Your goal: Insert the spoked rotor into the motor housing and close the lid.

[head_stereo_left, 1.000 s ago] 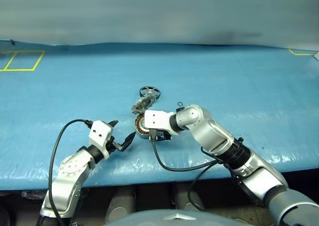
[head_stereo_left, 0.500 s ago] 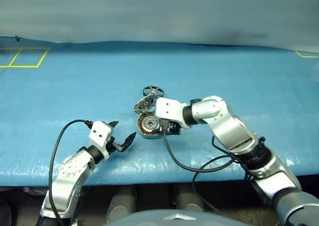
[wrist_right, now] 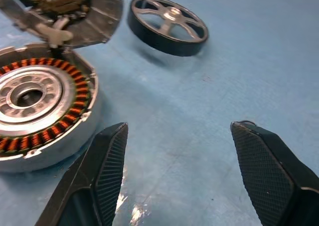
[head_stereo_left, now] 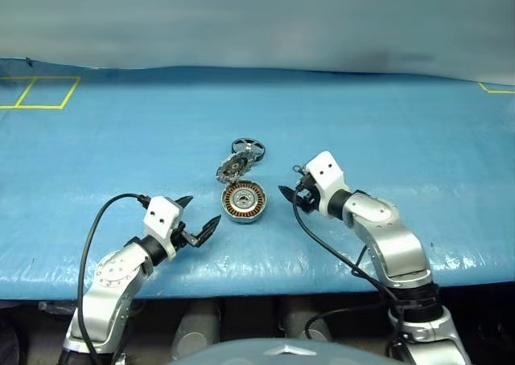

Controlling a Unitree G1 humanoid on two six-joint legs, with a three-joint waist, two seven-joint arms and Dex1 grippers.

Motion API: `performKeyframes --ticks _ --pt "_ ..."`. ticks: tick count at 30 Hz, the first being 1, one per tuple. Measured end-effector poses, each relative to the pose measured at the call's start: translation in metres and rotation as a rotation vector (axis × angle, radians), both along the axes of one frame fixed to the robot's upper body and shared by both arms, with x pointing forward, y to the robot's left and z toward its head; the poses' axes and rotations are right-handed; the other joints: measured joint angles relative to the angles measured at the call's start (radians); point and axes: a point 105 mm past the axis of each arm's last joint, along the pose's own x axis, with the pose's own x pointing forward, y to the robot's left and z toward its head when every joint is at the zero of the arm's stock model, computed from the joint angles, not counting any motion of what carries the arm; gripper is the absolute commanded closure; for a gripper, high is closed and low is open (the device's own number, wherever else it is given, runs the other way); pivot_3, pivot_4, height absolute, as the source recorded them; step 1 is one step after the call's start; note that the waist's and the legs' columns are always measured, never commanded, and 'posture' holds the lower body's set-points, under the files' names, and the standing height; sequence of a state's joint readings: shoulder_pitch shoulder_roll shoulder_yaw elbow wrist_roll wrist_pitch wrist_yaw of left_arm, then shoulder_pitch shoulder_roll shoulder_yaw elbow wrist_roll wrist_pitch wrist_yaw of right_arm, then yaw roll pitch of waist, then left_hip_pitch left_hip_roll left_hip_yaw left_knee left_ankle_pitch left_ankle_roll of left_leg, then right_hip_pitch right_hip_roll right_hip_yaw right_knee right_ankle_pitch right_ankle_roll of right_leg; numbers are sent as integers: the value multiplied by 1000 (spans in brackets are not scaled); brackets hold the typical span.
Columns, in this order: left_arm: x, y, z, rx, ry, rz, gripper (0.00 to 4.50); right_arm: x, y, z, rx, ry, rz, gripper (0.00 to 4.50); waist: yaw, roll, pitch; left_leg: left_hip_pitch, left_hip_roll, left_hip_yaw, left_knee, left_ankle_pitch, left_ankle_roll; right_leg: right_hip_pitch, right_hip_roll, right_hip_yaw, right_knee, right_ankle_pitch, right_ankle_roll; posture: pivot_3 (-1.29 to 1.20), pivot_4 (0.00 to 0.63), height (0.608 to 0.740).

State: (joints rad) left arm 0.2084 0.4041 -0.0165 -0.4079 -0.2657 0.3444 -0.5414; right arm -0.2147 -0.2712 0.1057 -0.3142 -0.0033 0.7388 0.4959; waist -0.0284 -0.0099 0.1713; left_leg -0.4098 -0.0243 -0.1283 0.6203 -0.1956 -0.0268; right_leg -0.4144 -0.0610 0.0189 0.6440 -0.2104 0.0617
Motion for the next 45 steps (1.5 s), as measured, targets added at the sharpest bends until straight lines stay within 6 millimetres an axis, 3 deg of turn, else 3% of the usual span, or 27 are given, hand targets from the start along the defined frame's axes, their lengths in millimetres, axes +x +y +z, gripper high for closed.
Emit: performKeyframes --ticks 5,12,24,27,33,34,40,45 --pt "1 -4 3 4 -8 -34 0 23 4 -16 29 -32 -146 1046 -4 0 0 0 0 0 0 0 0 0 0 0 0 0 0 0 150 740" --pt "1 -7 3 6 -11 -52 0 55 -7 -14 33 -120 -318 1046 -8 1 0 0 0 0 -1 0 0 0 0 0 0 0 0 0 150 740" --pt "-3 -9 0 20 -15 -59 0 51 -8 -39 91 -40 -351 1046 -10 1 0 2 0 0 -1 0 0 1 1 1 0 0 -1 0 150 740" --pt "-2 -9 1 22 -18 -61 0 51 -5 -40 111 -29 -347 1592 -11 1 0 3 0 0 -1 0 0 2 1 1 0 0 -1 0 150 740" --pt "0 -9 4 28 -31 -69 0 51 0 -41 133 -13 -334 3664 -11 1 0 4 0 0 -1 0 0 4 1 1 0 0 -1 0 150 740" --pt "1 -9 4 28 -32 -70 0 51 0 -41 134 -13 -333 3835 -11 1 0 4 0 0 -1 0 0 4 1 1 0 0 -1 0 150 740" --pt "0 -10 3 28 -29 -70 0 50 2 -41 124 -12 -311 3839 -11 2 0 5 0 0 -1 0 0 4 1 1 1 0 -1 0 150 740" --pt "-4 -6 -1 47 -23 -62 0 33 9 -31 87 -22 -199 3839 -11 2 0 4 0 1 -3 0 0 2 1 1 0 -1 -1 0 150 740"
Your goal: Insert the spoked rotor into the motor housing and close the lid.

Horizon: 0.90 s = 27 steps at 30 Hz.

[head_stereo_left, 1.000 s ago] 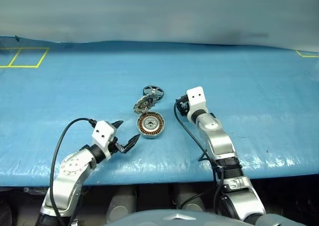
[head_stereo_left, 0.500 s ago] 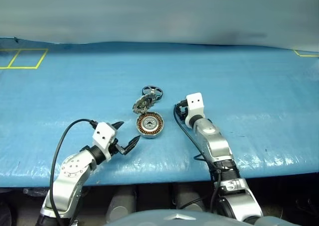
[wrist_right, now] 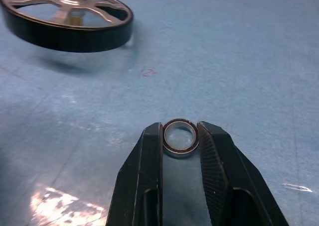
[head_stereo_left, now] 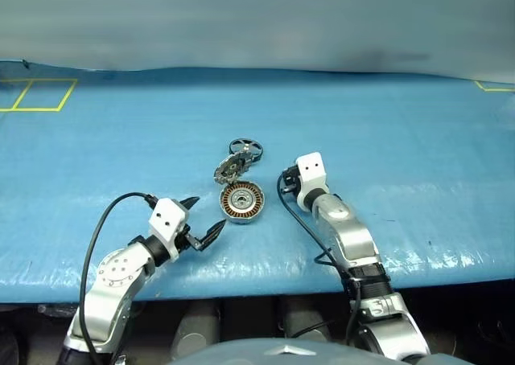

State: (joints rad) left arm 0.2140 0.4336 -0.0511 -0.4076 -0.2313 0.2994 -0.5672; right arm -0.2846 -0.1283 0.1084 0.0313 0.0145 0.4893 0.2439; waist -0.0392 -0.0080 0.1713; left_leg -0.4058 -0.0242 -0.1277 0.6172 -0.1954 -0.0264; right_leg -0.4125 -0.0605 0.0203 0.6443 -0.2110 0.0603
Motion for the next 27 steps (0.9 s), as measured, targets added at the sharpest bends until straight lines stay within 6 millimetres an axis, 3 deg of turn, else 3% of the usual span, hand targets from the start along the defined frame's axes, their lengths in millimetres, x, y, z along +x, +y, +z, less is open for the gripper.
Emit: performKeyframes --ticks 6,10,17,27 --pt "-2 1 -2 16 -1 2 0 -20 14 36 -9 -71 179 3839 1 0 0 0 0 0 0 0 0 0 0 0 0 0 0 0 150 740" --pt "-3 1 -3 13 2 2 0 -39 36 50 8 -76 326 3839 1 0 0 0 0 0 0 0 0 0 0 0 0 0 0 0 150 740" --pt "-3 1 -3 9 5 2 0 -63 75 48 23 -43 491 3839 2 0 0 -1 0 0 0 0 0 -1 0 0 -1 -1 0 0 150 740" --pt "-4 1 -4 -6 17 4 0 -67 86 33 17 10 519 3839 2 0 0 -1 0 -1 0 0 0 -1 0 -1 -1 0 0 0 150 740"
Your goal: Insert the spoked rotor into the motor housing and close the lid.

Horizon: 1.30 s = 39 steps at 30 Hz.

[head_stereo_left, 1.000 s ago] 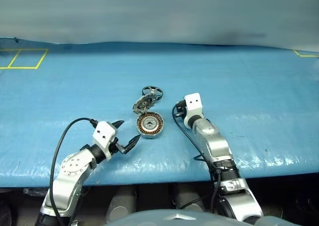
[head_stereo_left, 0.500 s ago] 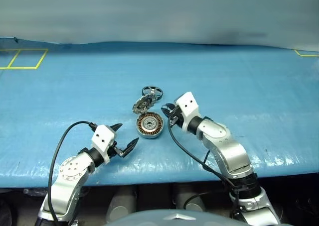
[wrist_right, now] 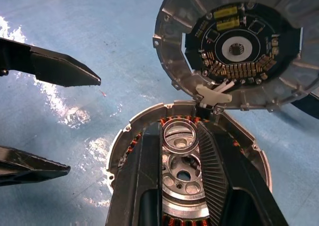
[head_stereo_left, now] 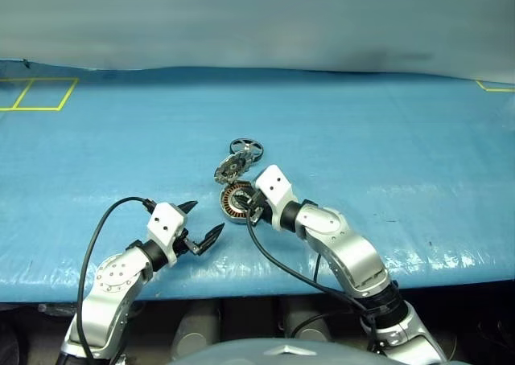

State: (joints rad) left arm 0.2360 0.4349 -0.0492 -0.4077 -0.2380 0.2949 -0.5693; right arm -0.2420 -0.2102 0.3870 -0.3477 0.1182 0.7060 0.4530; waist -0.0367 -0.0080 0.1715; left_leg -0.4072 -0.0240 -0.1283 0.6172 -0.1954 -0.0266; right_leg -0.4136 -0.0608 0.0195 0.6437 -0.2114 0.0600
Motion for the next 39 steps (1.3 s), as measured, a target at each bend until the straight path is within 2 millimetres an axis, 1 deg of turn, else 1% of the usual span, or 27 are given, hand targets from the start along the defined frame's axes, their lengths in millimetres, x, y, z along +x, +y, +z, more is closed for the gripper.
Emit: performKeyframes --ticks 4,8,12,22,30,39 --pt "0 0 0 0 0 0 0 1 -1 -7 -16 21 -8 3839 0 0 0 0 0 0 0 0 0 0 0 0 0 0 0 0 150 740" --pt "0 0 1 0 -2 -1 0 1 1 -9 -13 26 -8 3839 0 0 0 0 0 0 0 0 0 0 0 0 0 0 0 0 150 740" --pt "1 0 1 0 -3 -1 0 3 1 -17 -22 53 -19 3839 0 0 0 0 0 0 0 0 0 0 0 0 0 0 0 0 150 740" --pt "1 0 1 -1 -5 -1 0 5 1 -19 -14 50 -26 3839 0 0 0 0 0 0 0 0 0 0 0 0 0 0 0 0 150 740" --pt "1 -1 2 -1 -7 -2 0 7 -5 -19 -26 47 -38 3839 0 0 0 0 0 0 0 0 0 0 0 0 0 0 0 0 150 740" --pt "2 -1 2 -2 -7 -2 0 8 -5 -18 -30 46 -39 3839 0 0 0 0 0 0 0 0 0 0 0 0 0 0 0 0 150 740"
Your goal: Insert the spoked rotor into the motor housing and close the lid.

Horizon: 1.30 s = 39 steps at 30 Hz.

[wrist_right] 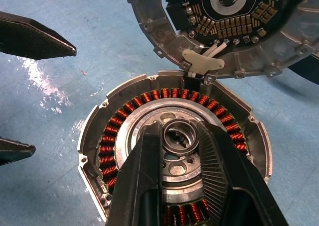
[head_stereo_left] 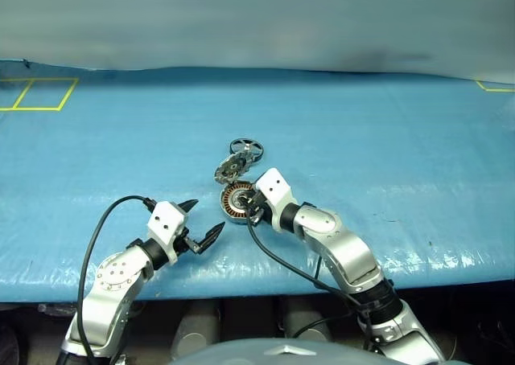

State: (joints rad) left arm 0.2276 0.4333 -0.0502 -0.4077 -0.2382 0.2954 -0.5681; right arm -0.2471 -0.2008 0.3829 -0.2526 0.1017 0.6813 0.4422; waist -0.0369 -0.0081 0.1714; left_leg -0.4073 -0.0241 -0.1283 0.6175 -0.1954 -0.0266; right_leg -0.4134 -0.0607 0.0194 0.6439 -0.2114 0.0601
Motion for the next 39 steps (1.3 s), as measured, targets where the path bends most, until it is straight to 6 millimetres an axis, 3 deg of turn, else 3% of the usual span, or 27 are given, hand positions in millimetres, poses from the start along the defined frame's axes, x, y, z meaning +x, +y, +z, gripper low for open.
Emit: performKeyframes --ticks 39 --pt "1 -1 1 0 -4 -2 0 -1 3 0 -7 3 29 3839 -1 0 0 1 0 0 0 0 0 0 0 0 0 0 0 0 150 740"
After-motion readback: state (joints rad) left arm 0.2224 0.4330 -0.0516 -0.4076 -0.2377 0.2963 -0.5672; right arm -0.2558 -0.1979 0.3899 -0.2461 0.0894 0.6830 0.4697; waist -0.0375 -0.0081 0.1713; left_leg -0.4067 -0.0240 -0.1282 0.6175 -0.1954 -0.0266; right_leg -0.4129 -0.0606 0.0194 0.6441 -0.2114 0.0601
